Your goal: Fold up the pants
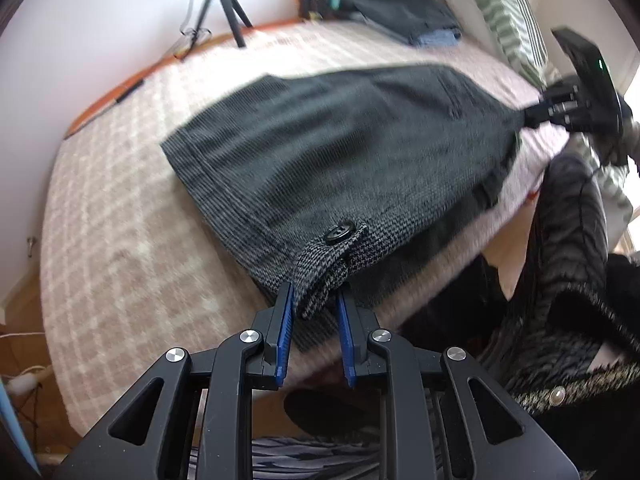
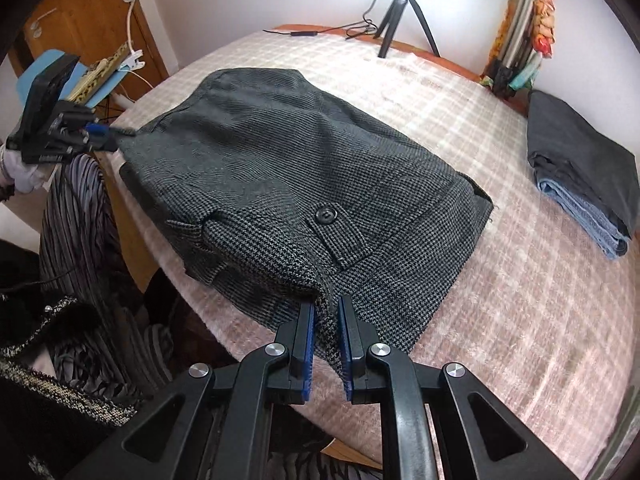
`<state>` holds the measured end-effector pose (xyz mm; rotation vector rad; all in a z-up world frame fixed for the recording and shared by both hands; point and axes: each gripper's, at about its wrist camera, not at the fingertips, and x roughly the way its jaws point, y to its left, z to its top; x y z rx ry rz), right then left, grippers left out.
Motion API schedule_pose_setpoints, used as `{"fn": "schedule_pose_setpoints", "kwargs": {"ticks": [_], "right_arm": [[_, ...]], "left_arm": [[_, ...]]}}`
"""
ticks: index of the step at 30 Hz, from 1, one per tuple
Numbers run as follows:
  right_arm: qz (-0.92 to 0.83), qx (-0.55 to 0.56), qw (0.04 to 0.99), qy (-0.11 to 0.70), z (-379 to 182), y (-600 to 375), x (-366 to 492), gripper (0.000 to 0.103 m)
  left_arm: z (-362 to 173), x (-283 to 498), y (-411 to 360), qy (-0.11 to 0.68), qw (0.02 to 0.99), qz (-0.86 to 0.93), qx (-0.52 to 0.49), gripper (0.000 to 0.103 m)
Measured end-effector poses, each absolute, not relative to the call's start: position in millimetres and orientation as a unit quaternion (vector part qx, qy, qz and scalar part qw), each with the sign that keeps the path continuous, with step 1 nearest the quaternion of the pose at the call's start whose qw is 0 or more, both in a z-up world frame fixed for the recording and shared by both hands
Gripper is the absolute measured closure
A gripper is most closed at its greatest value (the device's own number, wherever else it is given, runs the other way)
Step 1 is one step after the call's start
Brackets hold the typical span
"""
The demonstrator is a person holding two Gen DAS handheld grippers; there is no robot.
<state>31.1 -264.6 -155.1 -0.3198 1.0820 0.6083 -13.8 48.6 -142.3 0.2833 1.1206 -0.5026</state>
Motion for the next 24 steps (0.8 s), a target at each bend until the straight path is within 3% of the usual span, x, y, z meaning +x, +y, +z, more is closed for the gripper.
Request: {"fn": "schedule_pose_setpoints", "kwargs": {"ticks": [8,11,15,24], "right_arm": [[0.290,-0.167,0.775,0.537,-178,-254,26,0.092],[0.284,-0.169,0.766,0.552,-184,-257,28,0.084],[0.284,-0.159,0.768,0.551,-176,-265,29,0.063],[0.312,-0.060,0.827,0.464,-119,-274,51,0.054]], "left_arm": [[-151,-15,55,0.553,0.789,-0.240,0.121,0.082],[-148,-16,64,0.569,0.779,-0.239,0.112,0.082],[-126,-15,80,0.563,0.788,-0.228,0.101,0.082],[-92,21,55,0.479,0.845,-0.227,0.069,0.082]]}}
